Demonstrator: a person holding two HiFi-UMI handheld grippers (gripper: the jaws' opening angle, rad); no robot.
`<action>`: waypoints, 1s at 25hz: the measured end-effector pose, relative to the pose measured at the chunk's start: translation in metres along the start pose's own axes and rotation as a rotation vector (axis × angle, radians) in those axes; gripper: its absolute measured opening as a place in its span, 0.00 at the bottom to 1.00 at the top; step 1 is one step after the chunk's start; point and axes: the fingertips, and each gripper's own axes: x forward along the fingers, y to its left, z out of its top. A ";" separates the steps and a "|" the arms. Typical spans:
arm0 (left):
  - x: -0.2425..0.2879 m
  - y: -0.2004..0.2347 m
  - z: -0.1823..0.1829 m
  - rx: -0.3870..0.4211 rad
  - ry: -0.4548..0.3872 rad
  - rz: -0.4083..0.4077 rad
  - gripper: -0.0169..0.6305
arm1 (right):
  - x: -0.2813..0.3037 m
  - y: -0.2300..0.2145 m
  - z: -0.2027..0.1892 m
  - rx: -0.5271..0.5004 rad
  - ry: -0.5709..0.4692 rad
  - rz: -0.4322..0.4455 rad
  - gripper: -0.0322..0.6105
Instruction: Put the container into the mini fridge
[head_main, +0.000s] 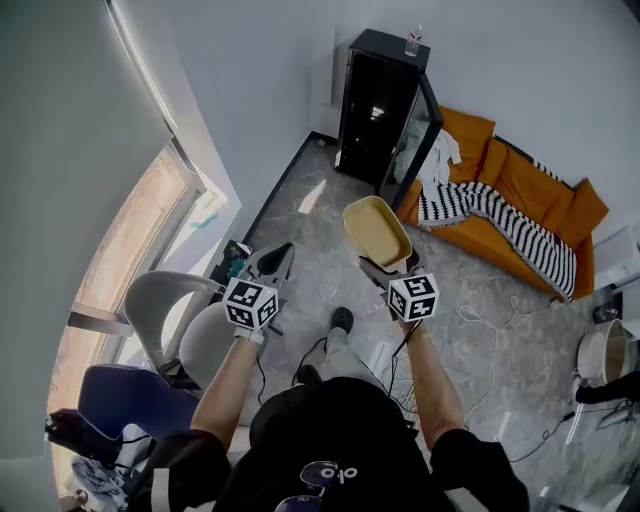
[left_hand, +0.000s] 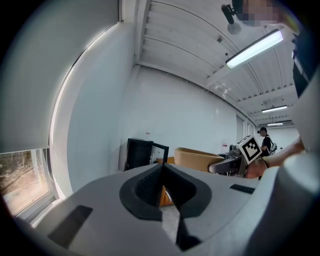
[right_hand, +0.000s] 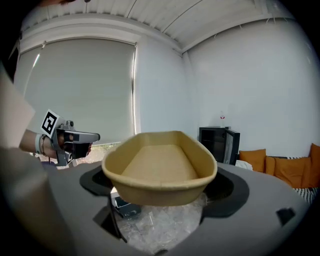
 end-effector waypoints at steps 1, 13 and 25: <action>0.005 0.004 0.001 -0.002 -0.001 0.003 0.04 | 0.005 -0.004 0.001 -0.002 0.003 0.002 0.89; 0.093 0.068 0.017 -0.003 0.021 0.033 0.04 | 0.101 -0.063 0.032 -0.008 0.010 0.043 0.89; 0.203 0.091 0.053 0.030 0.015 0.040 0.04 | 0.165 -0.151 0.067 -0.012 -0.011 0.074 0.89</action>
